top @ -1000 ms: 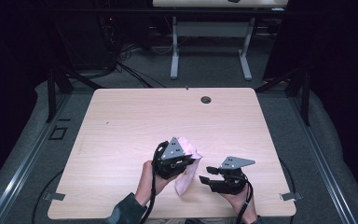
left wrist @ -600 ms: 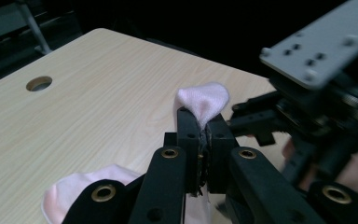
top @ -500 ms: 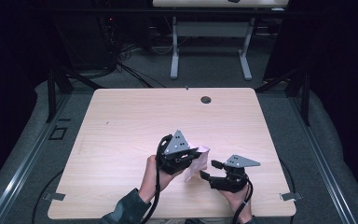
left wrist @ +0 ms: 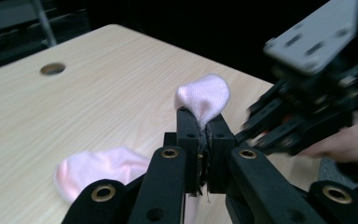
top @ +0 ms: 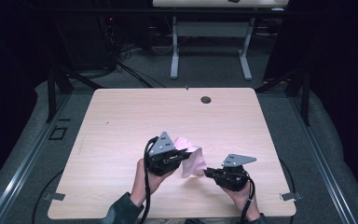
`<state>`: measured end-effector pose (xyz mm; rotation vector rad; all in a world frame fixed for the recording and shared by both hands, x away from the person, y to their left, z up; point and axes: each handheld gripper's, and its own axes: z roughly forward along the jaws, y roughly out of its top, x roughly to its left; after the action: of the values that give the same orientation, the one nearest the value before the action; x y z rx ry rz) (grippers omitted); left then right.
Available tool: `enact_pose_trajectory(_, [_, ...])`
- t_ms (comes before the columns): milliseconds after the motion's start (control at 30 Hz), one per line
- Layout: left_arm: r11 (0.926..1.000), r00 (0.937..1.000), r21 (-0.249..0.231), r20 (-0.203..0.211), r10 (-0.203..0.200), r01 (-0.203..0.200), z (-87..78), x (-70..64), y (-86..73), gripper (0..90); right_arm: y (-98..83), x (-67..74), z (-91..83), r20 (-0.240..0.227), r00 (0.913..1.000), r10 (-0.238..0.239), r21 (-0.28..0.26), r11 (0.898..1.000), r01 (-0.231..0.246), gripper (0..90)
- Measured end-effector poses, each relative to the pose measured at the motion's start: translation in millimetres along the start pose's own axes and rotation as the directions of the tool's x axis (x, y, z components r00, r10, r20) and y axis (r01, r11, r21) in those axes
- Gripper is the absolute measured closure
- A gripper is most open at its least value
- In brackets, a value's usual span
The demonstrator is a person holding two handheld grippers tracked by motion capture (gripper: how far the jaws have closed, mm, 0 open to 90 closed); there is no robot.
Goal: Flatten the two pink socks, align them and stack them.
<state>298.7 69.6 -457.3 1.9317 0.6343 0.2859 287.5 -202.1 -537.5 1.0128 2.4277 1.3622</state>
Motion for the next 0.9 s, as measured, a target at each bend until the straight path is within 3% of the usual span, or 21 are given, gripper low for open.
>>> enact_pose_trajectory(33, [1.0000,1.0000,0.000,0.000,0.000,0.000,0.0,0.0,0.0,87.4,0.0,0.0,0.0,0.000,1.0000,0.000,0.000,1.000,0.000,85.7])
enact_pose_trajectory(67, [0.9985,0.9984,-0.007,-0.017,-0.054,0.054,-6.1,4.5,-14.6,87.3,2.9,4.1,-7.8,0.004,0.9999,-0.015,0.037,0.999,0.014,85.7])
enact_pose_trajectory(100, [0.9967,0.9964,-0.008,-0.025,-0.081,0.081,-9.5,6.5,-22.6,87.3,5.1,7.1,-13.1,0.004,0.9999,-0.017,0.063,0.998,0.016,85.7])
enact_pose_trajectory(133, [0.9967,0.9964,-0.008,-0.025,-0.081,0.081,-9.5,6.5,-22.6,87.3,5.1,7.1,-13.1,0.004,0.9999,-0.017,0.063,0.998,0.016,85.7])
enact_pose_trajectory(200, [0.9876,0.9879,-0.028,-0.013,-0.155,0.154,-15.0,8.9,-40.6,87.3,12.3,13.7,-24.8,-0.005,1.0000,-0.006,0.130,0.991,0.007,85.8])
enact_pose_trajectory(233, [0.9818,0.9822,-0.034,-0.016,-0.187,0.187,-17.4,7.9,-49.9,87.3,12.3,13.7,-24.8,-0.005,1.0000,-0.006,0.130,0.991,0.007,85.8])
enact_pose_trajectory(300, [0.9729,0.9730,-0.042,-0.030,-0.229,0.227,-20.0,4.9,-68.8,87.4,18.6,17.9,-28.8,-0.011,0.9996,0.028,0.184,0.983,-0.025,85.8])
enact_pose_trajectory(333, [0.9677,0.9672,-0.026,-0.033,-0.252,0.251,-20.2,4.3,-78.4,87.2,25.8,21.9,-27.9,0.016,0.9995,0.028,0.218,0.976,-0.031,85.6])
enact_pose_trajectory(367, [0.9619,0.9609,-0.017,-0.043,-0.273,0.273,-18.7,4.0,-88.1,87.2,25.8,21.9,-27.9,0.016,0.9995,0.028,0.218,0.976,-0.031,85.6])
enact_pose_trajectory(400, [0.9586,0.9570,0.006,-0.060,-0.284,0.285,-17.7,4.3,-97.2,86.7,31.4,21.2,-15.4,0.017,0.9995,0.027,0.262,0.965,-0.031,83.9])
enact_pose_trajectory(467, [0.9514,0.9481,0.039,-0.105,-0.300,0.305,-15.3,6.0,-112.3,85.6,32.5,19.2,-5.1,0.017,0.9991,0.038,0.267,0.963,-0.041,80.1])
enact_pose_trajectory(500, [0.9453,0.9413,0.054,-0.126,-0.313,0.322,-15.0,8.2,-118.8,81.3,32.2,16.6,7.7,0.009,0.9993,0.037,0.285,0.958,-0.038,72.9])
enact_pose_trajectory(533, [0.9339,0.9330,0.084,-0.131,-0.335,0.348,-15.6,12.1,-127.5,74.9,28.1,11.2,30.9,0.021,0.9994,0.029,0.316,0.948,-0.034,66.1])
enact_pose_trajectory(567, [0.9339,0.9330,0.084,-0.131,-0.335,0.348,-15.6,12.1,-127.5,71.2,28.1,11.2,30.9,0.021,0.9994,0.029,0.316,0.948,-0.034,66.1])
enact_pose_trajectory(633, [0.9321,0.9316,0.110,-0.162,-0.326,0.345,-19.0,12.9,-129.5,55.9,22.9,7.8,44.6,0.038,0.9992,0.014,0.343,0.939,-0.026,62.0])
enact_pose_trajectory(667, [0.9338,0.9315,0.114,-0.179,-0.317,0.339,-21.2,12.9,-129.2,55.9,19.3,7.6,48.9,0.043,0.9989,0.015,0.342,0.939,-0.029,60.2])
enact_pose_trajectory(700, [0.9422,0.9385,0.134,-0.207,-0.276,0.307,-25.0,12.9,-127.0,46.0,14.6,9.0,49.3,0.031,0.9991,0.031,0.318,0.947,-0.039,59.2])
enact_pose_trajectory(767, [0.9440,0.9384,0.133,-0.216,-0.269,0.302,-26.5,12.6,-125.7,40.4,12.7,9.4,48.3,0.033,0.9991,0.027,0.319,0.947,-0.036,58.4])
enact_pose_trajectory(800, [0.9526,0.9404,0.141,-0.251,-0.229,0.270,-29.2,12.3,-122.1,37.7,8.6,12.3,46.3,0.048,0.9984,0.029,0.302,0.952,-0.042,58.1])
enact_pose_trajectory(867, [0.9559,0.9417,0.144,-0.261,-0.213,0.256,-30.8,13.3,-120.4,37.1,6.6,13.3,45.3,0.057,0.9981,0.024,0.302,0.953,-0.040,58.0])
enact_pose_trajectory(900, [0.9573,0.9370,0.138,-0.281,-0.208,0.254,-31.4,14.1,-119.1,37.1,4.5,14.3,44.6,0.072,0.9973,0.014,0.300,0.953,-0.035,58.0])
